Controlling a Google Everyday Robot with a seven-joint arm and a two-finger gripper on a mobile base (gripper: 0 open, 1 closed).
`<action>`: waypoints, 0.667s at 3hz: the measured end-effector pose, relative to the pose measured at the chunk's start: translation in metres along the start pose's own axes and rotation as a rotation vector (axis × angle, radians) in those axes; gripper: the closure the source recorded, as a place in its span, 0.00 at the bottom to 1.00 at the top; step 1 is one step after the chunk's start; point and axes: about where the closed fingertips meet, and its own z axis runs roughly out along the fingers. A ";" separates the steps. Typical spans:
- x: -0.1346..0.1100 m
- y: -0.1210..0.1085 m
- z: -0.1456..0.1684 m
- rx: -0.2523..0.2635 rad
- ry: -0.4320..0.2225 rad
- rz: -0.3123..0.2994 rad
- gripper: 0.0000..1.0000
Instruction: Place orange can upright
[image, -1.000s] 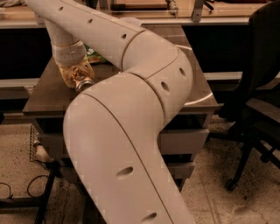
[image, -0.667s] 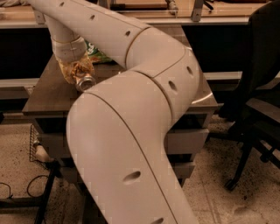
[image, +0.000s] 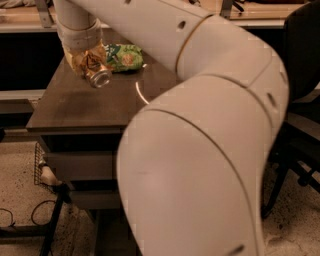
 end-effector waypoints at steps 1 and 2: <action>-0.009 -0.001 -0.026 -0.071 -0.157 -0.109 1.00; -0.016 -0.002 -0.043 -0.147 -0.313 -0.217 1.00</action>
Offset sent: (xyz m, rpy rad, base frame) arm 0.0017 -0.0005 0.0882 0.4210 -0.4634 0.4915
